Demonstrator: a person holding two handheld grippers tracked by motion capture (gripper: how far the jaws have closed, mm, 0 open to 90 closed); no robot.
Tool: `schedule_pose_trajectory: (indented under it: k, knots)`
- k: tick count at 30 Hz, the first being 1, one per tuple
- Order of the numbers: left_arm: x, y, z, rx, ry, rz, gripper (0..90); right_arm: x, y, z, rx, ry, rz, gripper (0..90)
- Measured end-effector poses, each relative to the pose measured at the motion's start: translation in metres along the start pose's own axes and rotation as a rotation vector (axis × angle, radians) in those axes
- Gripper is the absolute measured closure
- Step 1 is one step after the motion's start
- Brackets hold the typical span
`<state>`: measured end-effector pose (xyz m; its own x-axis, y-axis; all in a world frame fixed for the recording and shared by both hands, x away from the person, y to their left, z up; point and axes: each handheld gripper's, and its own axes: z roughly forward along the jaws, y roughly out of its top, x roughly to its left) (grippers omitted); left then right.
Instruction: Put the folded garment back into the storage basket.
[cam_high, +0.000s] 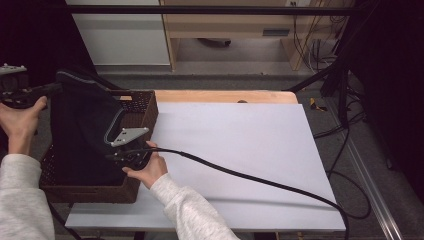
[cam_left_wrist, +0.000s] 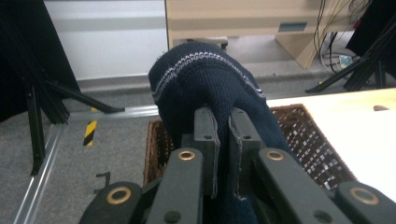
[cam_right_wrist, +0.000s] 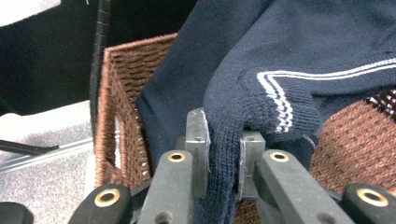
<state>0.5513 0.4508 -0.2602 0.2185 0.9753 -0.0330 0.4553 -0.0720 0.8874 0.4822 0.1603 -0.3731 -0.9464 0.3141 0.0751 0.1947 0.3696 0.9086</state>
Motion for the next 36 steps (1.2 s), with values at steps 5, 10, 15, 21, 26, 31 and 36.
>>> schedule_pose_trajectory:
  k: [5, 10, 15, 21, 26, 31, 36]
  knots:
    - [0.002, -0.007, 0.017, 0.02, -0.021, 0.001, 83.7, -0.001, -0.01, 0.01, 0.011, -0.007, 0.018, 79.8]
    - [0.0, -0.008, 0.036, 0.012, -0.037, 0.011, 83.4, 0.0, -0.018, 0.017, 0.011, -0.026, 0.011, 79.0]
    - [-0.001, -0.022, 0.062, -0.022, 0.031, 0.008, 67.3, 0.001, -0.018, 0.015, 0.008, -0.08, -0.021, 65.9]
    - [-0.005, -0.035, 0.063, 0.005, 0.0, -0.08, 46.2, -0.004, -0.01, -0.017, -0.039, -0.21, -0.045, 29.1]
    - [-0.022, -0.036, 0.048, -0.005, -0.067, -0.067, 35.5, -0.017, -0.006, -0.053, -0.049, -0.205, -0.009, 16.1]
    - [-0.043, -0.038, 0.034, -0.054, -0.128, -0.052, 26.9, -0.022, -0.008, -0.086, -0.039, -0.183, 0.005, 8.7]
    - [-0.069, -0.043, 0.023, -0.054, -0.172, -0.02, 13.0, -0.027, -0.016, -0.118, -0.03, -0.16, 0.044, 5.3]
